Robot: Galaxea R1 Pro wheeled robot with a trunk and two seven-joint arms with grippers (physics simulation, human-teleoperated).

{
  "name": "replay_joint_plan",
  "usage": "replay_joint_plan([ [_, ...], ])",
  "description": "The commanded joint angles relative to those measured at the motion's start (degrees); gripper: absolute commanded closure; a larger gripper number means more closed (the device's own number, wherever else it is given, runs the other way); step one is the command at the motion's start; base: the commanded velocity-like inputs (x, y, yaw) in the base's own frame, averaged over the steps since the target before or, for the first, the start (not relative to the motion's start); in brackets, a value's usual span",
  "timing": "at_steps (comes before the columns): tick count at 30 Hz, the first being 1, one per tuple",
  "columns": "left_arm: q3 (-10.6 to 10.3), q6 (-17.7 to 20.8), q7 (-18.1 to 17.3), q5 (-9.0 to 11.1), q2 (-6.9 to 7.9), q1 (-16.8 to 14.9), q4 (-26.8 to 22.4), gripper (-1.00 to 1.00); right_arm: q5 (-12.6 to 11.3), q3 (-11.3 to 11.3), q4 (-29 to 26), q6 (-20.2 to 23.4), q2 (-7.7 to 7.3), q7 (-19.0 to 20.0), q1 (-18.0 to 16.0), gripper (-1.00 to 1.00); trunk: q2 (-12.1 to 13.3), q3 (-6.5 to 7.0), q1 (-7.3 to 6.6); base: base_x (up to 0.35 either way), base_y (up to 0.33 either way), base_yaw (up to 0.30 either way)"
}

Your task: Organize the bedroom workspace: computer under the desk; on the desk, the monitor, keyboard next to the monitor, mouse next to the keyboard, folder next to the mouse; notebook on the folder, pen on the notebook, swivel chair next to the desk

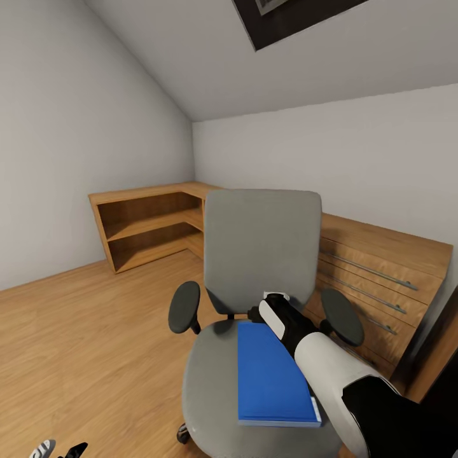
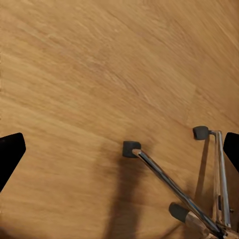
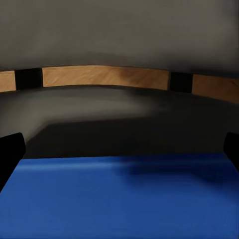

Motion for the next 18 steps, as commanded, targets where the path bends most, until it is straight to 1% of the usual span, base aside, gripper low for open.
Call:
replay_joint_plan([
  [1,0.06,0.20,0.51,0.58,-0.03,0.01,-0.12,-1.00,-0.57,0.30,-0.03,0.28,0.00,-0.52,-0.05,-1.00,-0.03,-0.05,-0.01,0.000,0.000,0.000],
  [6,0.01,0.11,0.66,0.52,-0.06,0.01,0.02,-1.00,-0.59,0.28,-0.04,0.50,0.00,-0.58,-0.05,-1.00,-0.03,-0.05,-0.01,0.000,0.000,0.000],
  [18,-0.19,0.02,0.57,0.41,-0.04,0.02,2.34,-1.00,-0.57,0.22,-0.01,0.68,0.00,-0.75,-0.06,-1.00,-0.03,-0.05,-0.01,-0.001,0.000,0.000],
])
